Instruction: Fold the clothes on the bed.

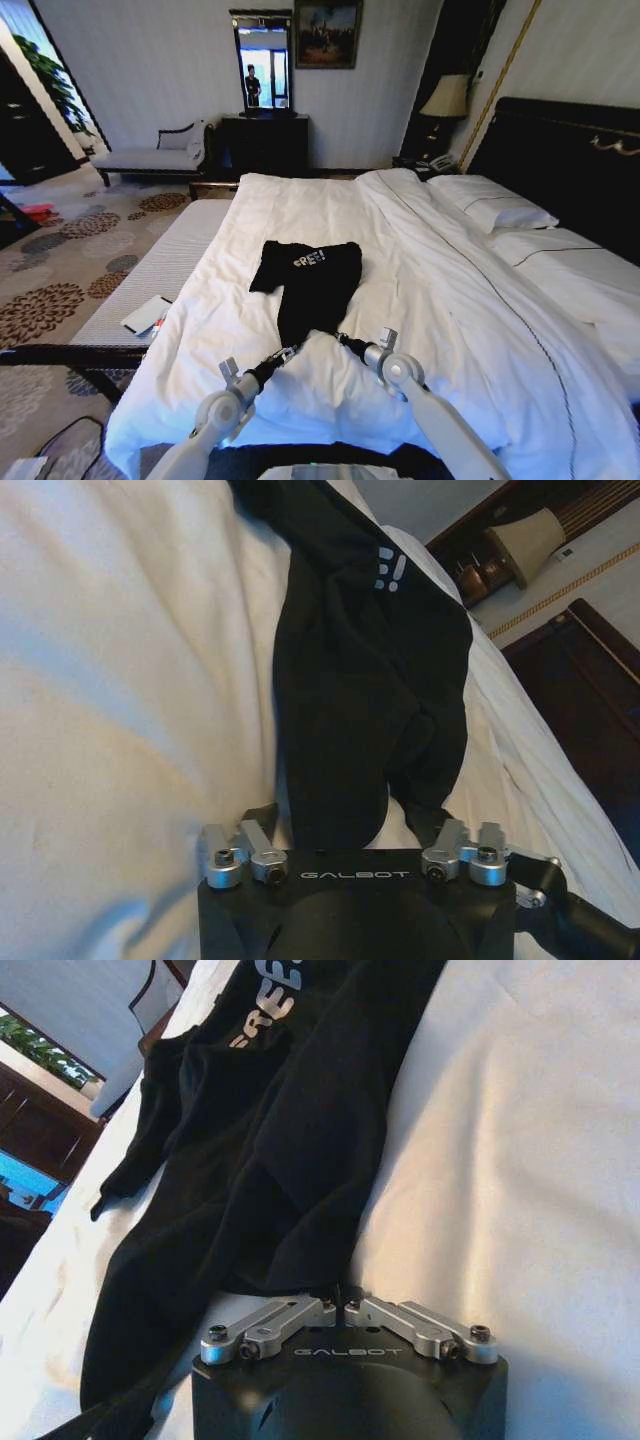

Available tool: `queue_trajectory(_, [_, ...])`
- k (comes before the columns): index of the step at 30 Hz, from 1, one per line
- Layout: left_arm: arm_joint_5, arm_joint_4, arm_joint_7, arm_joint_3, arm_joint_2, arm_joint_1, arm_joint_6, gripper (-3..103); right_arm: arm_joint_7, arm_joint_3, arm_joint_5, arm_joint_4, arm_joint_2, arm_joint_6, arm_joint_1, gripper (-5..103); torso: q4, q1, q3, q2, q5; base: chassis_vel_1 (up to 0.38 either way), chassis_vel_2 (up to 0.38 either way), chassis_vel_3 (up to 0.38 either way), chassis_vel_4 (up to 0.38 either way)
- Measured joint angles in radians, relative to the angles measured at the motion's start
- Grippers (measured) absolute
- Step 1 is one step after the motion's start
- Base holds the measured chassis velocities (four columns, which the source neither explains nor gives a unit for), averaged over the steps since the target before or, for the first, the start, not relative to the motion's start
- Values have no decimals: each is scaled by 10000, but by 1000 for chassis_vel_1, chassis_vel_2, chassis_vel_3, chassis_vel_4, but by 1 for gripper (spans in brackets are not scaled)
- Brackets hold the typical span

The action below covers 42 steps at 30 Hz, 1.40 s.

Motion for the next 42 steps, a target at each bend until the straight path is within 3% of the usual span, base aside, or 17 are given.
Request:
queue_trajectory(1, [56, 23, 1, 9, -31, -18, -16, 66, 5, -8, -2, 7, -6, 0, -3, 0, -1, 0, 0, 0, 0, 0, 0, 0, 0])
queue_trajectory(3, [82, 33, 1, 10, -41, -21, -22, 66, 10, -13, -2, 13, -12, -1, -2, 0, -1, 0, 0, 0, -1, 0, 0, 0, 0])
queue_trajectory(7, [173, 78, 6, 11, -37, 6, -55, 44, 50, -52, -2, 12, -7, -3, 29, 0, -1, 0, 0, 0, -1, 0, 0, 0, 0])
queue_trajectory(9, [204, 79, 17, 28, -22, 12, -70, 44, 70, -59, -2, 12, 8, -2, 34, 0, 0, 0, 0, 0, -1, 0, 0, 0, 0])
queue_trajectory(13, [238, 30, 63, 90, 96, 71, -106, 23, 116, -85, -2, 20, 29, -4, 44, 0, -1, 0, 2, 0, -1, 0, 0, 0, 0])
queue_trajectory(15, [235, 31, 65, 78, 100, 75, -112, 23, 117, -85, -2, 11, 37, -4, 45, 0, -1, 1, 2, 0, -1, 0, 0, 0, 0])
queue_trajectory(20, [228, 47, 15, -56, -28, 62, -173, 3, 105, -102, -156, -47, 285, 54, -14, 0, -3, 0, 2, 0, -2, 0, 0, 0, 0])
queue_trajectory(27, [114, -263, -34, -443, 144, 231, -191, 2, 149, -110, -169, 131, 351, 67, -80, 0, 2, 1, 2, 0, -1, 0, 0, 0, 0])
queue_trajectory(32, [30, -941, -26, -1038, 480, 867, -192, 2, 29, 326, -563, 738, -97, 82, -674, 0, 2, 1, 1, 0, 0, 0, 0, 0, 0])
queue_trajectory(35, [301, -1551, 6, -1419, 767, 1619, -260, 2, -184, 829, -1330, 1521, -436, 155, -1611, 0, -3, 0, -1, 1, -2, 0, 0, 0, 0])
queue_trajectory(42, [825, -2555, -23, -1963, 922, 2712, -381, 2, -229, 1817, -1704, 2573, -578, 114, -2774, 0, -1, -2, -1, 2, -1, 0, 0, 0, 0])
